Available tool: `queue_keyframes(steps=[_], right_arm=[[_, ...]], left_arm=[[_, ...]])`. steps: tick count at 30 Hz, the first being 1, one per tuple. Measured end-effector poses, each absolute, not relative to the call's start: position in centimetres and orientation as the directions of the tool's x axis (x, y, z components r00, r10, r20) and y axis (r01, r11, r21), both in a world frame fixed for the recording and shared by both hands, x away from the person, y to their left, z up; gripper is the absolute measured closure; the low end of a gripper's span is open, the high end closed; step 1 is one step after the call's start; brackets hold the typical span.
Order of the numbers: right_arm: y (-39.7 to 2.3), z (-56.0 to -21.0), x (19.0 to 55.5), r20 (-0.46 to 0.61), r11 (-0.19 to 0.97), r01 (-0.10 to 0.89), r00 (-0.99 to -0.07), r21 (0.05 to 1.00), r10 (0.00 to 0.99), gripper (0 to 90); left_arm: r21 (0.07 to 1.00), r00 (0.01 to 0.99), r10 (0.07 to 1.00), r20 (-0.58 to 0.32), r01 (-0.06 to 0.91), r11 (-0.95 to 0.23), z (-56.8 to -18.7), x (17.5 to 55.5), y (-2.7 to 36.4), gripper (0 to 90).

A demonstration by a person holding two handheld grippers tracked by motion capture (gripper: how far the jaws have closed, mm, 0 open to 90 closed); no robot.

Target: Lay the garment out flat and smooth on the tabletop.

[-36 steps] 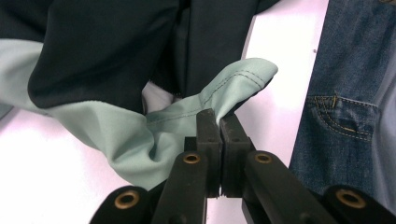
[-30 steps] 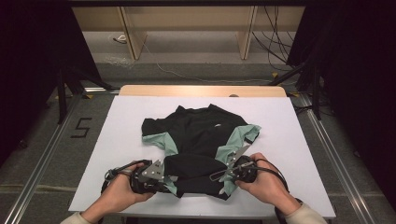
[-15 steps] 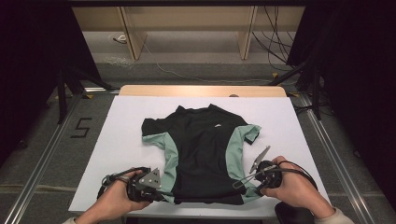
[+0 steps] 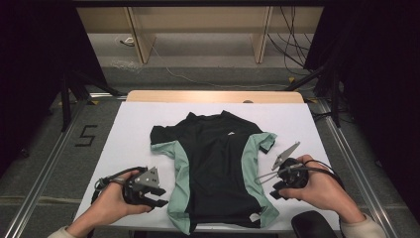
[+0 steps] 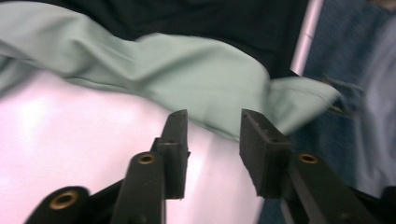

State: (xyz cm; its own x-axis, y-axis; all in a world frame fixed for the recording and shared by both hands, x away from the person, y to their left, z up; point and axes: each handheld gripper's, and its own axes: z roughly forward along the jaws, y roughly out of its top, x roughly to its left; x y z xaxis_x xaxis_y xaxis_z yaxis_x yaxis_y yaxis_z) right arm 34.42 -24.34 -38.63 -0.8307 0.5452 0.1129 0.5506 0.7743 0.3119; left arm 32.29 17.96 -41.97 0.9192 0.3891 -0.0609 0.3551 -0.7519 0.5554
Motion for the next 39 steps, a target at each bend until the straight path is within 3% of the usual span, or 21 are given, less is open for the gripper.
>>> queue_keyframes(steps=[3, 9, 17, 23, 28, 34, 39], right_arm=[[-24.1, -39.6, 35.7, 0.122, 0.707, 0.607, -0.783, 0.363, 0.610, 67.2], [-23.6, -42.7, 36.9, 0.160, 0.664, 0.668, -0.736, 0.337, 0.658, 63.7], [-23.6, -44.2, 36.2, 0.183, 0.660, 0.686, -0.723, 0.307, 0.666, 62.3], [-23.3, -44.6, 35.8, 0.171, 0.671, 0.683, -0.726, 0.288, 0.666, 66.4], [-22.7, -45.2, 35.5, 0.166, 0.675, 0.691, -0.720, 0.257, 0.674, 79.7], [-22.9, -45.4, 35.5, 0.166, 0.657, 0.707, -0.704, 0.264, 0.691, 88.6], [-23.1, -45.1, 35.1, 0.149, 0.666, 0.702, -0.708, 0.251, 0.690, 89.5]], left_arm=[[0.549, 0.907, 0.411, -0.087, 0.388, -0.740, -42.7, 33.4, 17.1, 54.7], [0.533, 0.912, 0.386, -0.139, 0.397, -0.747, -43.8, 33.6, 15.2, 45.5], [0.505, 0.914, 0.372, -0.162, 0.401, -0.764, -44.7, 33.1, 14.6, 45.0], [0.471, 0.922, 0.350, -0.164, 0.385, -0.794, -45.5, 32.8, 14.2, 54.3], [0.450, 0.927, 0.347, -0.143, 0.373, -0.812, -45.7, 32.7, 13.6, 66.1], [0.438, 0.927, 0.353, -0.124, 0.370, -0.819, -46.4, 32.8, 13.5, 86.4], [0.427, 0.933, 0.344, -0.110, 0.356, -0.831, -46.0, 32.3, 13.8, 88.7]])
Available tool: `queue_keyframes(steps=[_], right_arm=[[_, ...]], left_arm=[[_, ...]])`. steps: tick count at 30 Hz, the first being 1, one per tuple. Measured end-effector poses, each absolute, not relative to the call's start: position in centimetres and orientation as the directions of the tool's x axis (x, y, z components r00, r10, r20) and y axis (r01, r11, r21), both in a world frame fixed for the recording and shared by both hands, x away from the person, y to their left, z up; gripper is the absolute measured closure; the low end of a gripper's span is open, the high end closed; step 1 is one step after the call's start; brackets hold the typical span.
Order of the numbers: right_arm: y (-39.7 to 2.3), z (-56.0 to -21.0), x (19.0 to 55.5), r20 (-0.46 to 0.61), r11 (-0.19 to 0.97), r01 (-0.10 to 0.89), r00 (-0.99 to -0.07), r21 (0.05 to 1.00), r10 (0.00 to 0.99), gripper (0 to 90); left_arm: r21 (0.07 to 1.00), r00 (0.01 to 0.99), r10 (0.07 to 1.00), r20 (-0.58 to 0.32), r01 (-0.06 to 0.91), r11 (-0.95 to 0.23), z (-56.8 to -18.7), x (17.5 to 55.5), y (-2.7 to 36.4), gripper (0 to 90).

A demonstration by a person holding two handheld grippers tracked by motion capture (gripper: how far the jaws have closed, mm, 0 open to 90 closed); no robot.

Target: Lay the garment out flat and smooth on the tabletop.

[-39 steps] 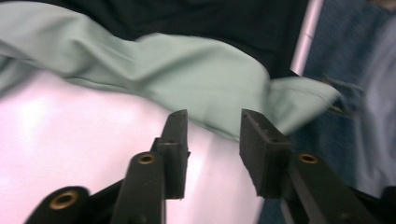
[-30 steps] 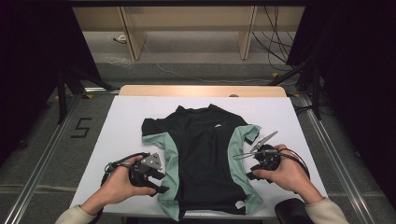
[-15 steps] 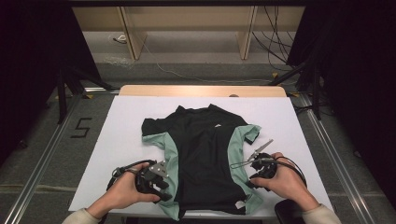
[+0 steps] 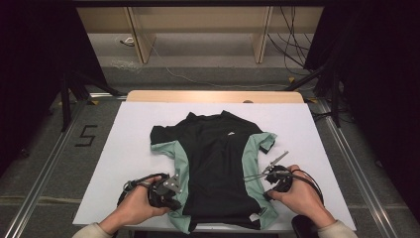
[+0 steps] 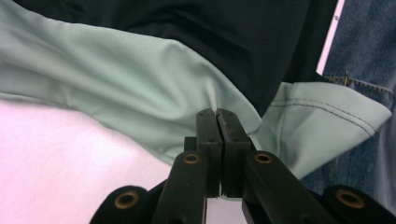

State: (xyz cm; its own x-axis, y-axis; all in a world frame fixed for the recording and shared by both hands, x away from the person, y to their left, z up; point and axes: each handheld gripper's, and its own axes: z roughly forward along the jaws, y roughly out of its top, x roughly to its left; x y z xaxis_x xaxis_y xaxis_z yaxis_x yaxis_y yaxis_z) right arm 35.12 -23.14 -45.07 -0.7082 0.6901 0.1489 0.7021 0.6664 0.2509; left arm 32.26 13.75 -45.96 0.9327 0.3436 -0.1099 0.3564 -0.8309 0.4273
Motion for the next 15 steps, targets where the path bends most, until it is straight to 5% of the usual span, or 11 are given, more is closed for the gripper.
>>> queue_keyframes(steps=[15], right_arm=[[-24.1, -44.3, 33.4, 0.156, 0.706, 0.687, -0.726, 0.171, 0.669, 90.0]], left_arm=[[0.440, 0.925, 0.352, -0.140, 0.377, -0.815, -45.4, 31.7, 14.9, 87.7]])
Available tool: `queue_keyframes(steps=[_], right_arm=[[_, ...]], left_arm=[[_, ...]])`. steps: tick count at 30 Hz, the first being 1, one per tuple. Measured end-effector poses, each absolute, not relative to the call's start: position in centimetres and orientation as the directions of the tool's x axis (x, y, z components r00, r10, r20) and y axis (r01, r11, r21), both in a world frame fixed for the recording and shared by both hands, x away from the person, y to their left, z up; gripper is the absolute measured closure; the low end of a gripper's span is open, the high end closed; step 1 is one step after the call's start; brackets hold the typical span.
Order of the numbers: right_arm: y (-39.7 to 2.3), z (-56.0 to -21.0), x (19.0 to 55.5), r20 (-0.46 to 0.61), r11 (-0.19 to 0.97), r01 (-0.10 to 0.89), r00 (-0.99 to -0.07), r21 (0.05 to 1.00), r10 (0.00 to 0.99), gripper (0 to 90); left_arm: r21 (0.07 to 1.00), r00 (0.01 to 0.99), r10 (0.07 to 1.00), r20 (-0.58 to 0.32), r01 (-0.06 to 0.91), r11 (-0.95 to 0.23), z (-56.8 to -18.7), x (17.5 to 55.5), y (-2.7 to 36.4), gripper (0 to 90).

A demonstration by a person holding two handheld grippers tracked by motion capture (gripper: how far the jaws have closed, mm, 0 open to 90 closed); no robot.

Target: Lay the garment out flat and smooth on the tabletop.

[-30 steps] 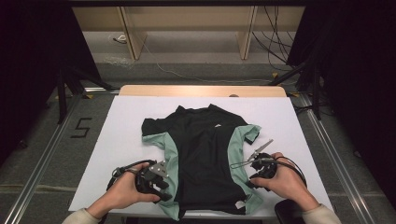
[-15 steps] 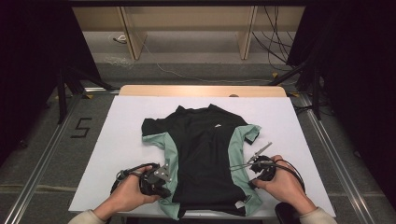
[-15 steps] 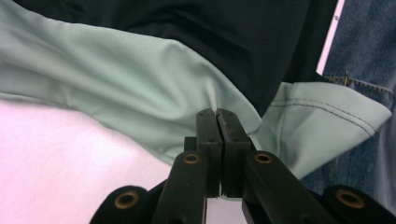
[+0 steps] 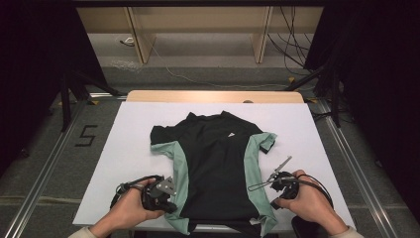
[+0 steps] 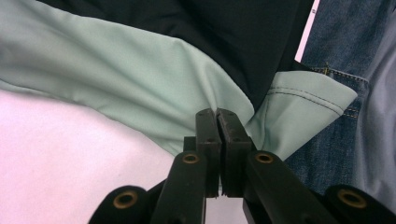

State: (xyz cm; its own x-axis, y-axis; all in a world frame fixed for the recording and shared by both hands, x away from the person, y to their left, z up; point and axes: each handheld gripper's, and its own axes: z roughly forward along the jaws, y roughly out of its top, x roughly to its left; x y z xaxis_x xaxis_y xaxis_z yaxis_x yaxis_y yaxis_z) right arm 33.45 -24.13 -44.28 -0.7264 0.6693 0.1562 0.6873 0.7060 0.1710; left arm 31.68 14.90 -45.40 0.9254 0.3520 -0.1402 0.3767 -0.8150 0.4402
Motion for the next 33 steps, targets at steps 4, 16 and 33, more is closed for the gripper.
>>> queue_keyframes(steps=[4, 16, 33], right_arm=[[-24.7, -43.6, 34.5, 0.152, 0.634, 0.715, -0.690, 0.296, 0.708, 80.1], [-23.2, -45.5, 37.9, 0.201, 0.569, 0.760, -0.639, 0.314, 0.742, 82.6], [-23.7, -42.9, 35.2, 0.072, 0.654, 0.663, -0.720, 0.365, 0.690, 74.2]], left_arm=[[0.440, 0.917, 0.365, -0.161, 0.398, -0.805, -45.1, 32.2, 15.3, 83.5], [0.449, 0.918, 0.360, -0.167, 0.396, -0.801, -45.2, 32.4, 14.5, 61.5], [0.462, 0.924, 0.369, -0.104, 0.373, -0.805, -43.9, 31.0, 15.3, 76.5]])
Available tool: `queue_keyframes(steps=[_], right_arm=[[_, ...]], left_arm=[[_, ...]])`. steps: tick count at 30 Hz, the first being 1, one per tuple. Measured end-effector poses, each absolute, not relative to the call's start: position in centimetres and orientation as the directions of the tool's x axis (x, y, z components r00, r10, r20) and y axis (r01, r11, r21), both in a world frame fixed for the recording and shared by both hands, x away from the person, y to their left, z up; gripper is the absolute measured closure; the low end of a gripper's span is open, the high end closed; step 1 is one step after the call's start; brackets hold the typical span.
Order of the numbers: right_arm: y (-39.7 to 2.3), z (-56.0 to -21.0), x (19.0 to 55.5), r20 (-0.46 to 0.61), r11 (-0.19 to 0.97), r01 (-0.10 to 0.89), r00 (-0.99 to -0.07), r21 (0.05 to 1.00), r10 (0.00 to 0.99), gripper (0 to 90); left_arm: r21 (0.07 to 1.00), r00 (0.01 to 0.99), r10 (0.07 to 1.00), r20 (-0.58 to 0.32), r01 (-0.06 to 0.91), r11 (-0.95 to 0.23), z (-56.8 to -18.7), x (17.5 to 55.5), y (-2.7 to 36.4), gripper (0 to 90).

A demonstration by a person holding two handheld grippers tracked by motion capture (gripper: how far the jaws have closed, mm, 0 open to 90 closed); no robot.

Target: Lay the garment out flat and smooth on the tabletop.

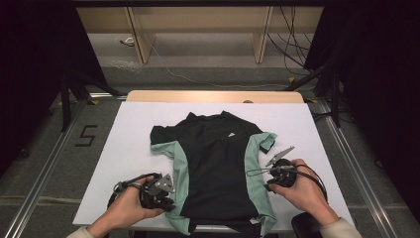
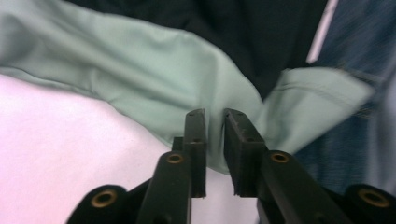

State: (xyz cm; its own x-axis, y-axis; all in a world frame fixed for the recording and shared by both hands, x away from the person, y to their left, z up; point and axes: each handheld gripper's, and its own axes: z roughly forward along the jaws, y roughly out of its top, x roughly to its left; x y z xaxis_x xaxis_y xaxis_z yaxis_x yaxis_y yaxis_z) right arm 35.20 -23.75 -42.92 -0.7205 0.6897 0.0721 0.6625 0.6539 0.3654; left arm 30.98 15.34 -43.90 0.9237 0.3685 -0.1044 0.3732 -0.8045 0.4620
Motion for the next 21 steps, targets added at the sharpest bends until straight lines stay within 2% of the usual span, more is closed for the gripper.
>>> queue_keyframes(steps=[3, 6, 10, 12, 16, 19, 21], right_arm=[[-23.6, -41.5, 33.3, 0.126, 0.676, 0.628, -0.761, 0.386, 0.636, 66.9], [-22.6, -41.0, 31.1, 0.183, 0.738, 0.575, -0.816, 0.353, 0.548, 60.0], [-21.4, -42.0, 29.8, 0.168, 0.792, 0.554, -0.833, 0.255, 0.528, 59.0], [-21.2, -42.5, 29.8, 0.148, 0.801, 0.565, -0.825, 0.196, 0.546, 63.4], [-21.1, -43.0, 30.0, 0.095, 0.813, 0.577, -0.816, 0.081, 0.570, 80.2], [-21.6, -42.9, 30.3, 0.092, 0.819, 0.572, -0.818, 0.046, 0.567, 83.3], [-22.0, -42.9, 30.3, 0.095, 0.821, 0.571, -0.819, 0.027, 0.566, 83.9]], left_arm=[[0.497, 0.936, 0.329, -0.127, 0.347, -0.795, -42.8, 29.5, 15.0, 68.4], [0.500, 0.954, 0.275, -0.123, 0.299, -0.813, -42.4, 28.0, 13.8, 60.9], [0.474, 0.967, 0.225, -0.120, 0.255, -0.843, -42.7, 26.7, 11.8, 58.1], [0.449, 0.969, 0.215, -0.123, 0.248, -0.858, -43.3, 26.5, 11.1, 58.3], [0.396, 0.967, 0.237, -0.092, 0.254, -0.883, -44.6, 27.1, 10.4, 64.0], [0.363, 0.969, 0.234, -0.077, 0.246, -0.899, -45.2, 27.5, 10.2, 73.8], [0.338, 0.971, 0.234, -0.055, 0.239, -0.910, -45.4, 27.6, 10.3, 83.7]])
